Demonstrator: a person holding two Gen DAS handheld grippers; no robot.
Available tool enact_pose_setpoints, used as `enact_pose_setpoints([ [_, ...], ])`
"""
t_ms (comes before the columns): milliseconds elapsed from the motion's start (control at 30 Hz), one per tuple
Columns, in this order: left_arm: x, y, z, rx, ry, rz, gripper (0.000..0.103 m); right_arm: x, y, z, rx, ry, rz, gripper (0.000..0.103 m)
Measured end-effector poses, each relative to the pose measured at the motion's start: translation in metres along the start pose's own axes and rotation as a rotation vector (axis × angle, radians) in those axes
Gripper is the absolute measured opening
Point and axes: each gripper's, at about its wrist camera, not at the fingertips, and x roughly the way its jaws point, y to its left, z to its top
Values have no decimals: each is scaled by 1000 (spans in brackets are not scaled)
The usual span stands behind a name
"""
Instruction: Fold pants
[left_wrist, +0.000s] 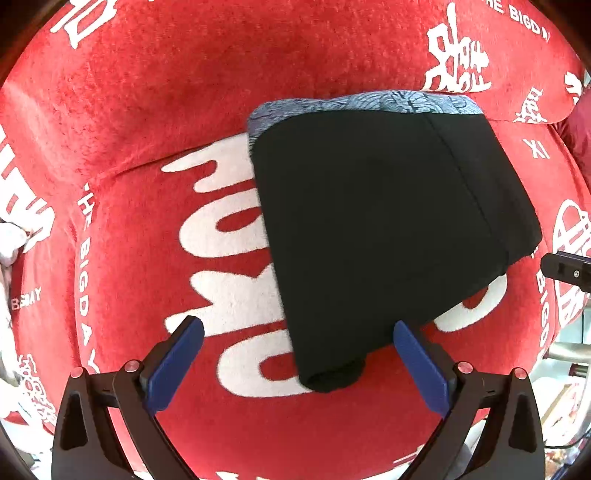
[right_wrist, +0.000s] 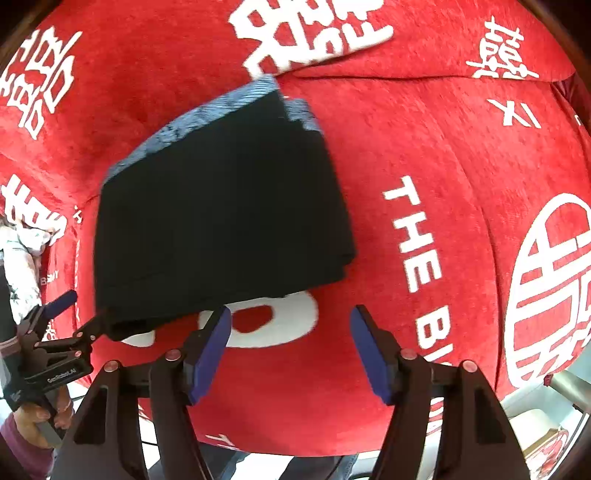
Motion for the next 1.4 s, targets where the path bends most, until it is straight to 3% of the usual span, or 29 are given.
enact_pose_setpoints([
  [233, -2, 18, -4, 7, 1, -4, 103, 2, 42, -1, -55, -7, 10, 78],
  [467, 3, 24, -5, 13, -3, 4, 103, 5, 52, -13, -54, 0, 29, 79],
  [733, 5, 20, 6, -28, 4, 4, 103, 5, 27, -7, -31, 0, 37, 79],
  [900, 6, 15, 18, -56, 7, 25, 103, -5, 16, 12, -65, -28, 38, 80],
  [1400, 24, 7, 53, -135, 44, 77, 103, 2, -38, 73, -111, 22, 40, 80],
])
